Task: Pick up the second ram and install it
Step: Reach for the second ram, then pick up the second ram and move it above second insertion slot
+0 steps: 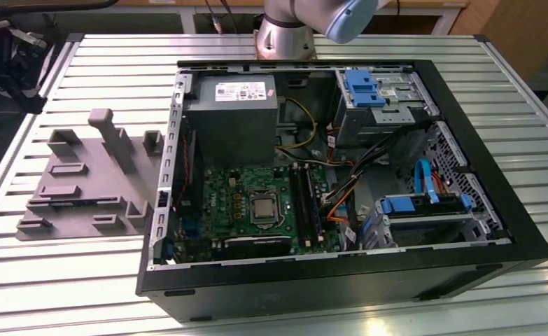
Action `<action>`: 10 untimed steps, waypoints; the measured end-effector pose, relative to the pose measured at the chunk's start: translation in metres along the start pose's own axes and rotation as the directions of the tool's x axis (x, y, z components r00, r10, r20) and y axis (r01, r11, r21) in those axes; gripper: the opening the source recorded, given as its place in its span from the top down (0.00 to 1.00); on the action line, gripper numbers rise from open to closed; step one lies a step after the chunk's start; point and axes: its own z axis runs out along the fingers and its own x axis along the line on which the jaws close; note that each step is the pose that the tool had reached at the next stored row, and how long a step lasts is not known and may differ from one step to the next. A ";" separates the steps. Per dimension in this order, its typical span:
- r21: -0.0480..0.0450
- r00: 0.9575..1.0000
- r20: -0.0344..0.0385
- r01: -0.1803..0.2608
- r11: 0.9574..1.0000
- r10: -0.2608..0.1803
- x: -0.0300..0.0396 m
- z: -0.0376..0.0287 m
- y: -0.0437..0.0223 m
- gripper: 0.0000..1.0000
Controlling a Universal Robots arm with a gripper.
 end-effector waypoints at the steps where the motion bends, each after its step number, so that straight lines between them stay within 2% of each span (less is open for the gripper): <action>1: 0.000 1.000 0.000 0.000 1.000 0.000 0.0031 0.0002 -0.0003 0.89; 4: 0.000 1.000 -0.002 0.000 1.000 0.000 0.0084 0.0004 -0.0007 0.89; 10: 0.000 1.000 -0.002 0.000 1.000 0.000 0.0090 0.0004 -0.0007 0.89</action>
